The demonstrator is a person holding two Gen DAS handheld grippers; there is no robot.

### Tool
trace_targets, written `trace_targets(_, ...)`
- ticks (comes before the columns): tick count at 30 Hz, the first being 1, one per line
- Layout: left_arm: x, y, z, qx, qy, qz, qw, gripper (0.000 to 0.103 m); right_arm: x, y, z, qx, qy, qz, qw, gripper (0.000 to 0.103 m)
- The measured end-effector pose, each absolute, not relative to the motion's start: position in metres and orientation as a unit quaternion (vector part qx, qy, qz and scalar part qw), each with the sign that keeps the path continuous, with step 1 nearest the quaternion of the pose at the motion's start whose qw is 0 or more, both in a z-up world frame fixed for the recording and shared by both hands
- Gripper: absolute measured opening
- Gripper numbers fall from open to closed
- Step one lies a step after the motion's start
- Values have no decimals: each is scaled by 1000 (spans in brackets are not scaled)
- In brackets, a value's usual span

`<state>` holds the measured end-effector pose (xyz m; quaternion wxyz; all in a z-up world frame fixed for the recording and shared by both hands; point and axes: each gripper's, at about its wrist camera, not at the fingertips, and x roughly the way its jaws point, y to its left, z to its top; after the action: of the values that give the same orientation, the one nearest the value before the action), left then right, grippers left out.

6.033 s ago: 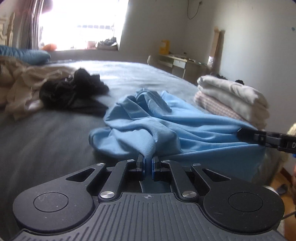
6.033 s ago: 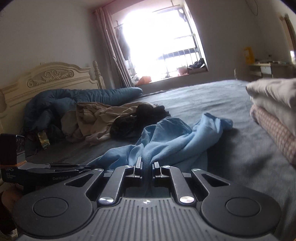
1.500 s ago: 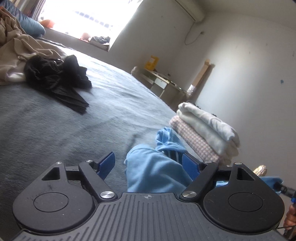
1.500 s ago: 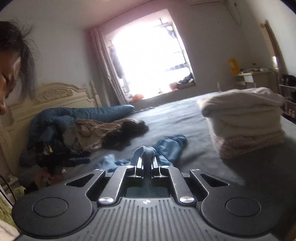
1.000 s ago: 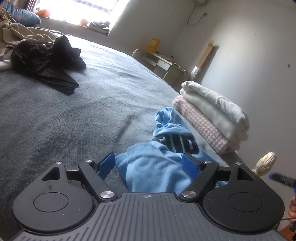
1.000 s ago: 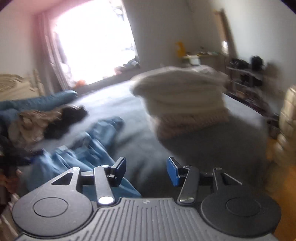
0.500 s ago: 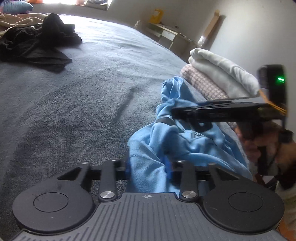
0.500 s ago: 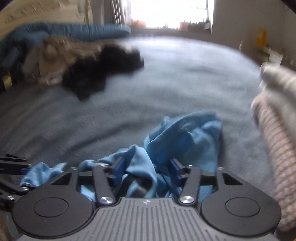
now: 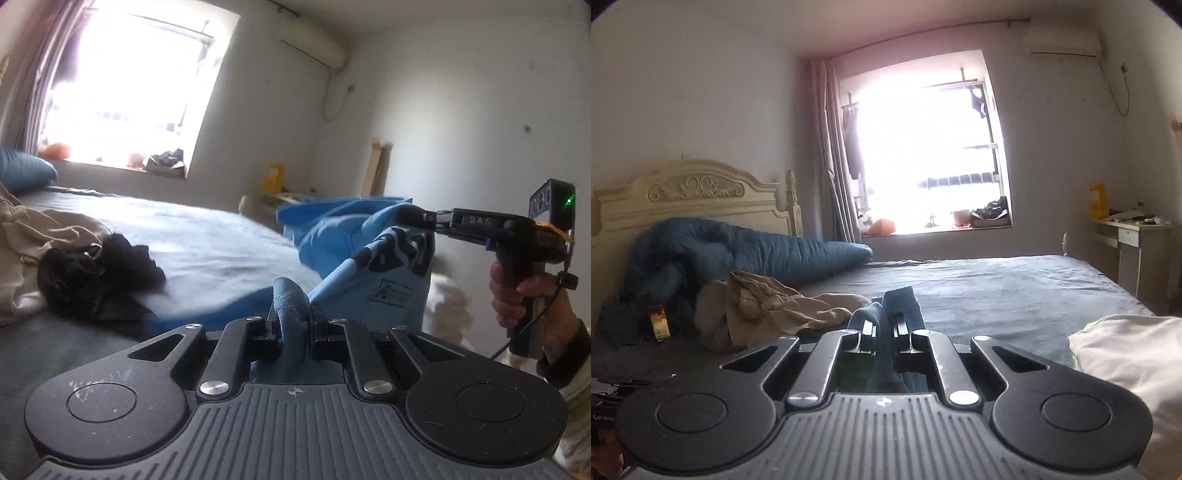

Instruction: Fold clothes

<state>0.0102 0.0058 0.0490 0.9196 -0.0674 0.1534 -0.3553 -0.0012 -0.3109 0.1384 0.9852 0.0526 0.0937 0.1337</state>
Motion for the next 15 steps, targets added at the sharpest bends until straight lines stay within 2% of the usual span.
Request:
trace_targets(3,3,-1,13,-41,232,-364,901,17,-23,-314,99,72,127,109,983,9)
trace_targets(5,2,-7,-17,-26,297,-364,882,29,-22,-323,50,91,204,76,972,10)
trace_targets(7,1,-7,-36,-27,349,-355,867,33,-22,-331,0,110,279,42,953,12)
trace_targets(9,-1,4,-36,-42,353,-360,863,41,-26,-344,-31,132,334,19,933,15)
trace_targets(10,-2,10,-33,-52,349,-363,862,51,-31,-350,-41,142,348,13,926,16)
trace_targets(11,-2,16,-30,-61,343,-366,863,61,-39,-355,-39,152,340,9,928,22)
trace_targets(12,-1,20,-24,-67,332,-368,866,64,-45,-359,-31,157,330,5,931,35)
trace_targets(13,1,25,-18,-74,320,-369,869,67,-51,-363,-21,160,309,3,937,42)
trace_targets(14,3,27,-13,-76,313,-367,873,68,-57,-367,-11,162,289,1,943,49)
trace_targets(15,6,29,-9,-78,305,-364,876,68,-62,-371,-1,164,269,-1,949,51)
